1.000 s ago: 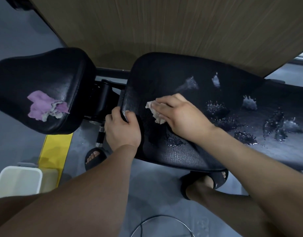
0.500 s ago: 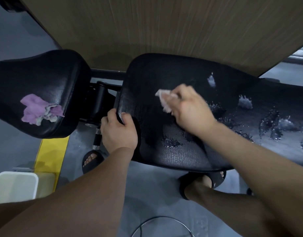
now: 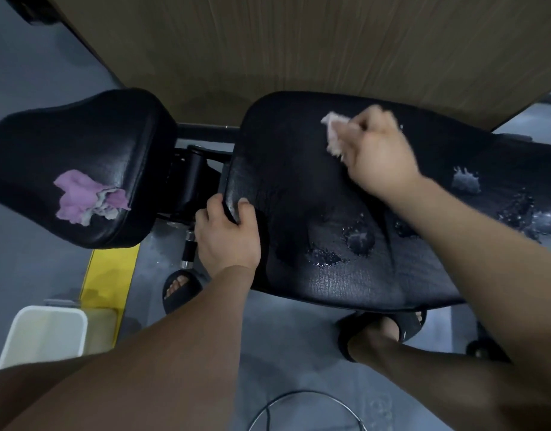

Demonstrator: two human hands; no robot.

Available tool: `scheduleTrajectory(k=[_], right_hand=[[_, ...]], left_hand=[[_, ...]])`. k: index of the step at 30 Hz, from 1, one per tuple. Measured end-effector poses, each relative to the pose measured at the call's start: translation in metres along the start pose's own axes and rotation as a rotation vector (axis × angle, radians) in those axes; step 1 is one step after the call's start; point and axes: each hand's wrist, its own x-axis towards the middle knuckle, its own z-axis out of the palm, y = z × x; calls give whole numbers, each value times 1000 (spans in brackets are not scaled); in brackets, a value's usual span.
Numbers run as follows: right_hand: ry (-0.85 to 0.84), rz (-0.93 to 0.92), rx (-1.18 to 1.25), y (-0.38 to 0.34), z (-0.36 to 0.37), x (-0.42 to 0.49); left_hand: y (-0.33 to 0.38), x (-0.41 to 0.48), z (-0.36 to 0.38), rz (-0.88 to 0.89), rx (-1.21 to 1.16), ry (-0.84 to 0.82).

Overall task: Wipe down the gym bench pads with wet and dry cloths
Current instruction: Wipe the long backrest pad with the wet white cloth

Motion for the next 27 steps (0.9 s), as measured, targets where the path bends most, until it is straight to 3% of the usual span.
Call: scheduleTrajectory(k=[2, 4, 9, 11, 13, 18, 21, 23, 27], right_hand=[[7, 202, 7, 6, 1, 17], [19, 266, -24, -13, 5, 19], [-151, -83, 209, -77, 1, -37], [-186, -279, 309, -82, -2, -59], [-174, -350, 265, -69, -4, -55], [-35, 61, 80, -8, 0, 12], [-29, 313, -3, -12, 8, 34], [-52, 324, -9, -37, 17, 39], [-99, 89, 105, -63, 22, 44]], left_hand=[[0, 0, 0, 1, -7, -7], [0, -1, 0, 4, -14, -8], [-1, -2, 1, 25, -24, 18], [-1, -1, 2, 22, -21, 24], [-1, -1, 2, 18, -25, 21], [-1, -2, 2, 14, -52, 21], [-1, -2, 3, 12, -59, 21], [-2, -1, 3, 3, -54, 20], [-1, -1, 4, -6, -56, 29]])
